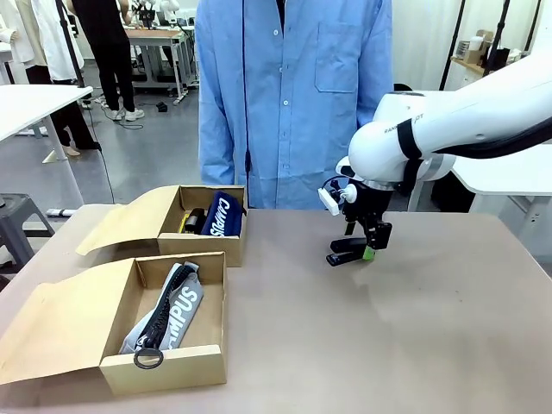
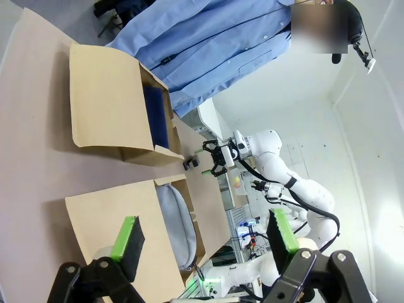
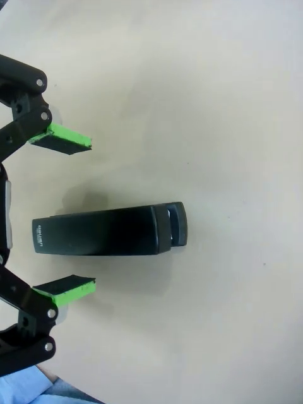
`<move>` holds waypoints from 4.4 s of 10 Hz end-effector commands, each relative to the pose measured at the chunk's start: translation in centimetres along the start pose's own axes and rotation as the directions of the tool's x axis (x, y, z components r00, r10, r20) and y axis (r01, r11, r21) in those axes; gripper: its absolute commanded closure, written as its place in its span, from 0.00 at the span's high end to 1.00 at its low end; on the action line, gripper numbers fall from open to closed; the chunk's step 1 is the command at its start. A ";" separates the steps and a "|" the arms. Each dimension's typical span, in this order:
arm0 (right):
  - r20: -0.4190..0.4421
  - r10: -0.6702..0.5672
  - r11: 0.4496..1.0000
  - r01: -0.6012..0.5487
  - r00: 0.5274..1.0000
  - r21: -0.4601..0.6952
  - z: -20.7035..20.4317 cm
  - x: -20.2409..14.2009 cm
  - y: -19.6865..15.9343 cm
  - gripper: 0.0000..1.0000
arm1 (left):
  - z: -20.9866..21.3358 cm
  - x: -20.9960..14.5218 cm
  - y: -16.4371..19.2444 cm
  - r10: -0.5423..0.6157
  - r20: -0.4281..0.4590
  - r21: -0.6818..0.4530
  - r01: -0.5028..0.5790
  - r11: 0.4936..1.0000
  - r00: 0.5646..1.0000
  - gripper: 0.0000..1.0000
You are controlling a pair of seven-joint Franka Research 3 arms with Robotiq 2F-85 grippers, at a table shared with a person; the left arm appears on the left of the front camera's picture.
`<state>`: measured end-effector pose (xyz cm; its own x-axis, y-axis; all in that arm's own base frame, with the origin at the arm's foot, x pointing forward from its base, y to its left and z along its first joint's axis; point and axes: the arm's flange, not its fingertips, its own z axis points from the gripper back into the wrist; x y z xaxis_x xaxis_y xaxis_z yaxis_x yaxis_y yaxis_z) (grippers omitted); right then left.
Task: Place items inside the box.
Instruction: Pick up a Pencil pouch or Stapler and place it inside the Mailer Box closest to the robot.
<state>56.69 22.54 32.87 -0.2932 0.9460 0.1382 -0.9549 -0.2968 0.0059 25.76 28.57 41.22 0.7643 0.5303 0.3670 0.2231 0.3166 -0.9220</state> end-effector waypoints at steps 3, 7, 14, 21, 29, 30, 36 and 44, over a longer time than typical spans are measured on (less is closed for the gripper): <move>0.015 -0.064 0.998 0.064 0.998 0.025 -0.9 0.1 -1.5 1.00 | -0.1 0.0 -0.2 -0.021 0.013 -0.019 0.022 1.000 1.000 1.00; -0.009 -0.061 0.995 0.062 0.998 0.078 -0.9 0.4 -1.6 0.40 | -0.1 0.0 -0.2 -0.021 0.013 -0.019 0.022 1.000 1.000 1.00; -0.031 -0.076 0.992 0.079 0.997 0.100 -0.8 0.4 -1.7 0.00 | -0.1 0.0 -0.2 -0.021 0.013 -0.019 0.022 1.000 1.000 1.00; 0.067 -0.675 0.738 0.672 0.735 0.070 9.0 -0.7 10.3 0.00 | -0.1 0.0 -0.2 -0.021 0.013 -0.019 0.022 1.000 1.000 1.00; 0.146 -0.899 0.434 0.885 0.414 0.167 11.5 -4.1 23.7 0.00 | -0.1 0.0 -0.2 -0.021 0.013 -0.019 0.022 1.000 1.000 1.00; 0.128 -0.907 0.419 0.892 0.401 0.171 10.8 -4.2 24.6 0.32 | -0.1 0.0 -0.2 -0.021 0.013 -0.019 0.022 1.000 1.000 1.00; 0.237 -0.959 0.214 0.946 0.156 0.244 12.0 5.5 23.1 0.32 | -0.1 0.0 -0.2 -0.021 0.013 -0.019 0.022 1.000 1.000 1.00; 0.047 -0.941 -0.318 0.923 -0.335 0.216 11.7 -0.9 28.7 0.32 | -0.1 0.0 -0.2 -0.021 0.013 -0.019 0.022 1.000 1.000 1.00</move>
<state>30.64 10.57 46.08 0.9983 -0.0589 0.0043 0.0543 0.9434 0.3271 25.71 28.57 41.26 0.7633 0.5310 0.3680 0.2241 0.3167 -0.9217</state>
